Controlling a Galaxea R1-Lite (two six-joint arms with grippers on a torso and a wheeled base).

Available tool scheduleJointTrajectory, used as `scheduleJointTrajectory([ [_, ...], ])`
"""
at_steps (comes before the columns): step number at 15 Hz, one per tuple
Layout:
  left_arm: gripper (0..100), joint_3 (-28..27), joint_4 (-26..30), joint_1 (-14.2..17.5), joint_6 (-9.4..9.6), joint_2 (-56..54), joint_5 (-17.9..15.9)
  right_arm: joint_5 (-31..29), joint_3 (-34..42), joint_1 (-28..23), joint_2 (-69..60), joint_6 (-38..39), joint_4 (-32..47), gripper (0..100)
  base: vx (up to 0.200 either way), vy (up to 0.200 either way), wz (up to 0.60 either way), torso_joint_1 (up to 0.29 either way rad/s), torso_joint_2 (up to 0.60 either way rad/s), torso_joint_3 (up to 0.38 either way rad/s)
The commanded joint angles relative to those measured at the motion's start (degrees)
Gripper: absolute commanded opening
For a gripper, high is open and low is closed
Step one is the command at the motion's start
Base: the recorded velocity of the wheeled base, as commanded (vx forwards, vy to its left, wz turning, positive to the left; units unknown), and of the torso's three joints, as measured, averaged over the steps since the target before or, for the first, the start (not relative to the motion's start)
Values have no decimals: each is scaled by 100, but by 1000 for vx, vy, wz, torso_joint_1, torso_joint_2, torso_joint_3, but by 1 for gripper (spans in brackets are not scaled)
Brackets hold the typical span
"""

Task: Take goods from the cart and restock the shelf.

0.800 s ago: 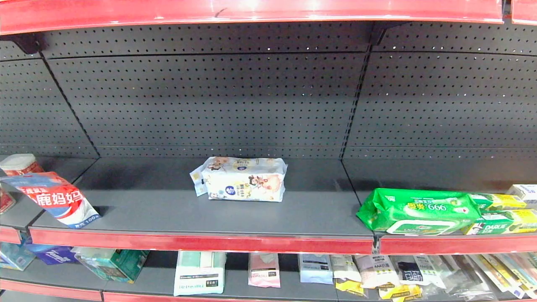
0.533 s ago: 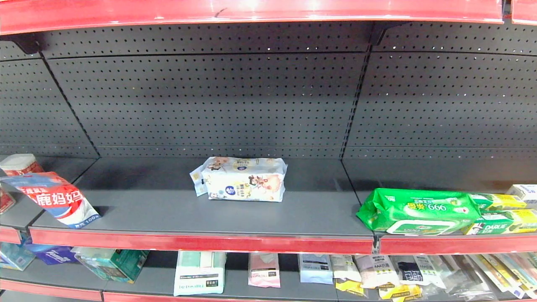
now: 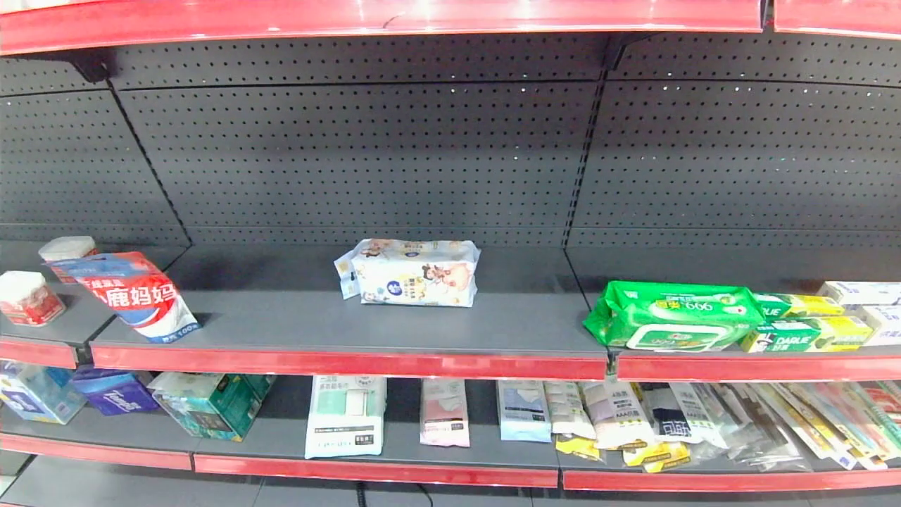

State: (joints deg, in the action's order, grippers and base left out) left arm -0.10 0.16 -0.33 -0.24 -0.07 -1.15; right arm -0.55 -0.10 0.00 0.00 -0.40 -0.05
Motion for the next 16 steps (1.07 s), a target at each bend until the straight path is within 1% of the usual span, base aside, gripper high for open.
scheduleJointTrajectory([
  [1, 100, 1, 2, -2, -2, 7, 0, 2, 1, 0, 9, -4, 5, 100, 0, 0, -600, -2, 2, -2],
  [16, 100, 1, 2, -2, -2, 7, 0, 2, 1, 0, 9, -4, 5, 100, 0, 0, -600, 4, 3, 1],
])
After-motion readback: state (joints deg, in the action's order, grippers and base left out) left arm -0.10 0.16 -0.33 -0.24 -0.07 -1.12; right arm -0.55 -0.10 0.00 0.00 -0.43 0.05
